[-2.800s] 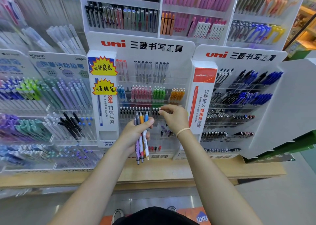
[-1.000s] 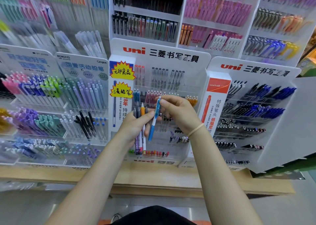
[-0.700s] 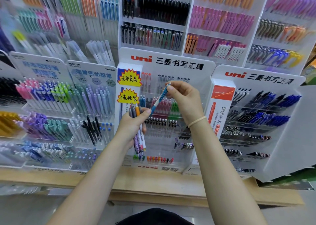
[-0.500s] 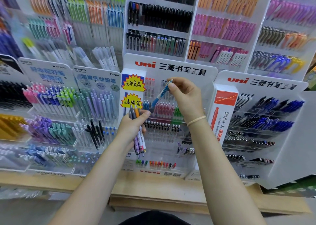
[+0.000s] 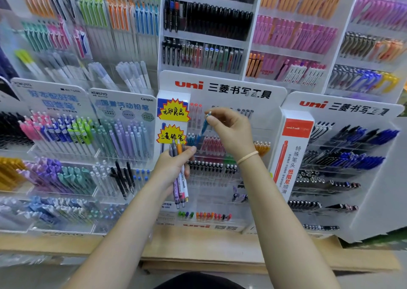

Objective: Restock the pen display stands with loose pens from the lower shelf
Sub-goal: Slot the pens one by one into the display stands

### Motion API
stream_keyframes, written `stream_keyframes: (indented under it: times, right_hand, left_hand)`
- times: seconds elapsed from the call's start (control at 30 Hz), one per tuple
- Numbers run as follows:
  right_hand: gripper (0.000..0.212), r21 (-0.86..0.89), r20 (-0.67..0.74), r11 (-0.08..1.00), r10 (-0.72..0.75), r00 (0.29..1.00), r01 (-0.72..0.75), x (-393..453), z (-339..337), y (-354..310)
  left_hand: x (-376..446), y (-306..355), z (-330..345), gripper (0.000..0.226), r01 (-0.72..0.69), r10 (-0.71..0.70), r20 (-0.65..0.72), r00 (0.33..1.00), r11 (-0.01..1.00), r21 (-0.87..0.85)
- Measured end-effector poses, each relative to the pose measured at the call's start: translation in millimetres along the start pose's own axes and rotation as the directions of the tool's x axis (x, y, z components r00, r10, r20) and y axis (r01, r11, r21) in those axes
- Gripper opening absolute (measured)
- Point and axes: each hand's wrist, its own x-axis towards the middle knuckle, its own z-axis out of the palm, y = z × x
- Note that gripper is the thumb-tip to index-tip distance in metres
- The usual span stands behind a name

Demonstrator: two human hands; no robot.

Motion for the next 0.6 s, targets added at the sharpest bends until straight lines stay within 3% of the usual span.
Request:
stream_keyframes:
  times: [0.37, 0.6]
  right_hand:
    - [0.01, -0.343, 0.143, 0.939, 0.029, 0.989, 0.022, 0, 11, 19]
    - [0.015, -0.609, 0.221, 0.791, 0.097, 0.97, 0.06, 3, 18, 21]
  left_hand:
    - [12, -8, -12, 0.009, 0.02, -0.018, 0.072, 0.997, 1.0, -0.02]
    - [13, -9, -20, 0.009, 0.026, -0.024, 0.078, 0.997, 0.999, -0.031]
